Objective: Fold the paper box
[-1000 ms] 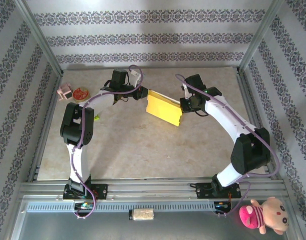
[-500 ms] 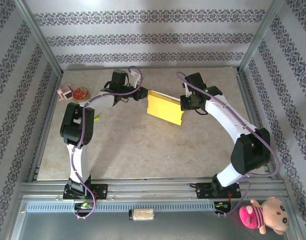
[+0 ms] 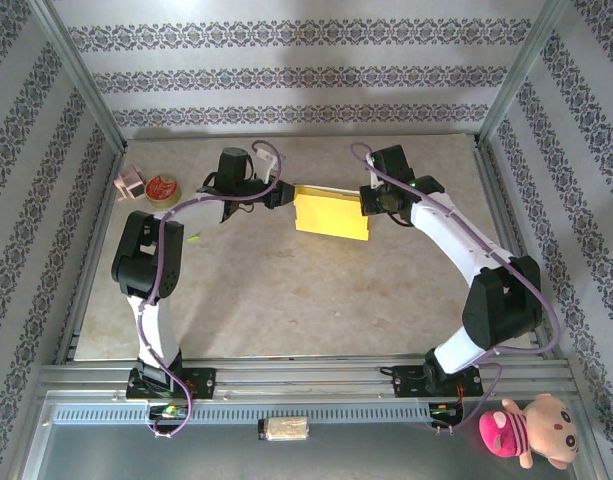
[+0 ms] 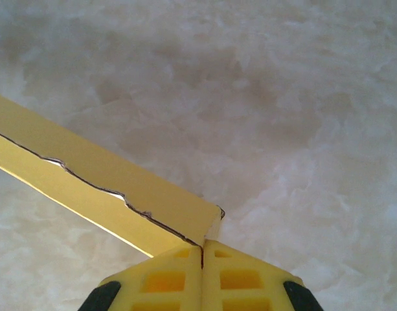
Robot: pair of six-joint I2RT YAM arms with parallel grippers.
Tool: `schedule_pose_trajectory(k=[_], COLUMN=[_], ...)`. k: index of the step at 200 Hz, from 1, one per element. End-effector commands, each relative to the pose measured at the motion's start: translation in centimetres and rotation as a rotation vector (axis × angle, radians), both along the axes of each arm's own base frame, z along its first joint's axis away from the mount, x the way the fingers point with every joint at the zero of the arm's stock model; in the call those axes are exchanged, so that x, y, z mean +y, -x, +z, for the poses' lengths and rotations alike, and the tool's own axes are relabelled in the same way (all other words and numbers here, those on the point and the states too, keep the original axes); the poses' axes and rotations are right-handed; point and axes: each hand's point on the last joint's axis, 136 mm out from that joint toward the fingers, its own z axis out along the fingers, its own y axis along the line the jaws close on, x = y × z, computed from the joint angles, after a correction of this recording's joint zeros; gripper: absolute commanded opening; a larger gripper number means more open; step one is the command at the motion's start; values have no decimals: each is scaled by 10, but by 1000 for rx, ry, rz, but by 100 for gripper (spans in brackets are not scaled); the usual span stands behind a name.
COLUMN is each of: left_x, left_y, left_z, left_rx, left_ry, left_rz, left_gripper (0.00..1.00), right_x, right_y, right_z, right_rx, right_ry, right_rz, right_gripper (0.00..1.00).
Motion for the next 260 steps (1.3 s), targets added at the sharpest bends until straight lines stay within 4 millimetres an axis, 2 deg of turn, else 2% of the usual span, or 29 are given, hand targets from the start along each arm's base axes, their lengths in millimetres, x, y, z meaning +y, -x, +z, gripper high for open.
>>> schedule_pose_trajectory(k=[1, 39, 70, 109, 138, 166, 187, 203, 224, 239, 260], left_x=[-7, 5, 21, 44, 39, 24, 7, 0, -6, -11, -13], left_y=[27, 39, 43, 35, 25, 26, 45, 58, 61, 63, 56], left_z=[-8, 13, 33, 68, 80, 85, 87, 74, 52, 41, 25], left_rx=[52, -33, -102, -219, -252, -259, -203, -137, -93, -67, -54], left_ry=[1, -32, -93, -181, -219, -179, -118, -123, -174, -184, -245], left_rz=[-42, -19, 4, 47, -3, -121, -294, -364, -360, -360, -325], left_gripper=[33, 46, 50, 53, 53, 51, 52, 54, 66, 70, 72], right_x=[23, 26, 32, 39, 42, 44, 45, 45, 46, 46, 46], right_y=[4, 10, 9, 10, 10, 9, 8, 8, 7, 6, 7], right_z=[-7, -18, -18, -16, -18, -21, -22, -22, -24, -24, -24], right_rx=[-70, -102, -130, -164, -170, -164, -164, -166, -164, -166, -165], right_ry=[41, 116, 142, 152, 151, 157, 157, 158, 155, 154, 153], right_rz=[198, 324, 383, 429, 449, 464, 462, 461, 461, 460, 463], right_gripper=[1, 2, 2, 2, 1, 1, 1, 1, 1, 1, 1])
